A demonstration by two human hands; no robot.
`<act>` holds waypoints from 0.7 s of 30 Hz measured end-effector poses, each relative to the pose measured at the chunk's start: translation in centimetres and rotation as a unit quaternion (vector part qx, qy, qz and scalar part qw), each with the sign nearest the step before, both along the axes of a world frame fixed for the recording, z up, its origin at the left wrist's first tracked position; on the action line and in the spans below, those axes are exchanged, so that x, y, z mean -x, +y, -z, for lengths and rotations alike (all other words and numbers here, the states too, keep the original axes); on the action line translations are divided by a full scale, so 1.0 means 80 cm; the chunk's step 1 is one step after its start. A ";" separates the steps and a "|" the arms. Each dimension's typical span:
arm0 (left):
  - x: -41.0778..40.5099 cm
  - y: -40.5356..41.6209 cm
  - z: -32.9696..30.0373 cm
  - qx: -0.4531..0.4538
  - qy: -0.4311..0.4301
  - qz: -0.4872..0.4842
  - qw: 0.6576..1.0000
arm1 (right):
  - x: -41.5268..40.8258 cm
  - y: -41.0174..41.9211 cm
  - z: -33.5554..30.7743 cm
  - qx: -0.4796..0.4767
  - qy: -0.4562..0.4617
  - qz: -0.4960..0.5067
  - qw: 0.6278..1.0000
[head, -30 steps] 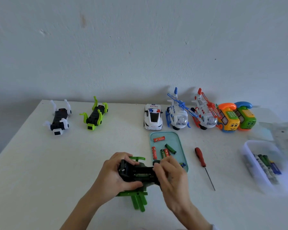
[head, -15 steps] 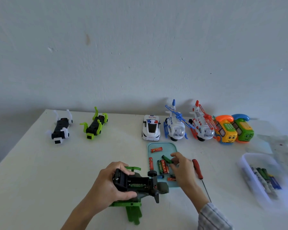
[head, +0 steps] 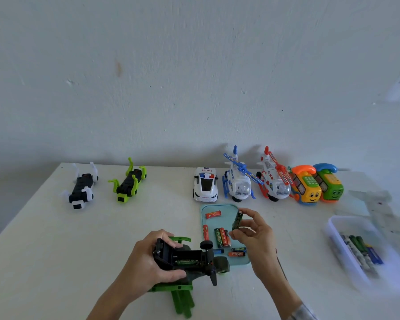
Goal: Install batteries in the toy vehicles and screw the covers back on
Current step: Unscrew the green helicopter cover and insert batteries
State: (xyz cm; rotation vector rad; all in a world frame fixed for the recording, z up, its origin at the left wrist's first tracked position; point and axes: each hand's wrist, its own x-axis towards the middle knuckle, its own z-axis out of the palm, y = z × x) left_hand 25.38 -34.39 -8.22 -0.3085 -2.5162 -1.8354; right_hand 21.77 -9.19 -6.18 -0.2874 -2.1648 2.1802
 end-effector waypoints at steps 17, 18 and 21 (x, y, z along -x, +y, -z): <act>-0.001 0.000 0.000 0.012 0.011 -0.008 1.000 | -0.064 -0.067 -0.022 -0.232 0.124 -0.163 0.951; -0.002 0.000 0.001 0.013 0.014 -0.008 1.000 | -0.066 -0.069 -0.016 -0.262 0.136 -0.163 0.942; -0.003 0.000 0.002 0.012 0.024 -0.007 1.000 | -0.065 -0.070 0.000 -0.304 0.165 -0.142 0.927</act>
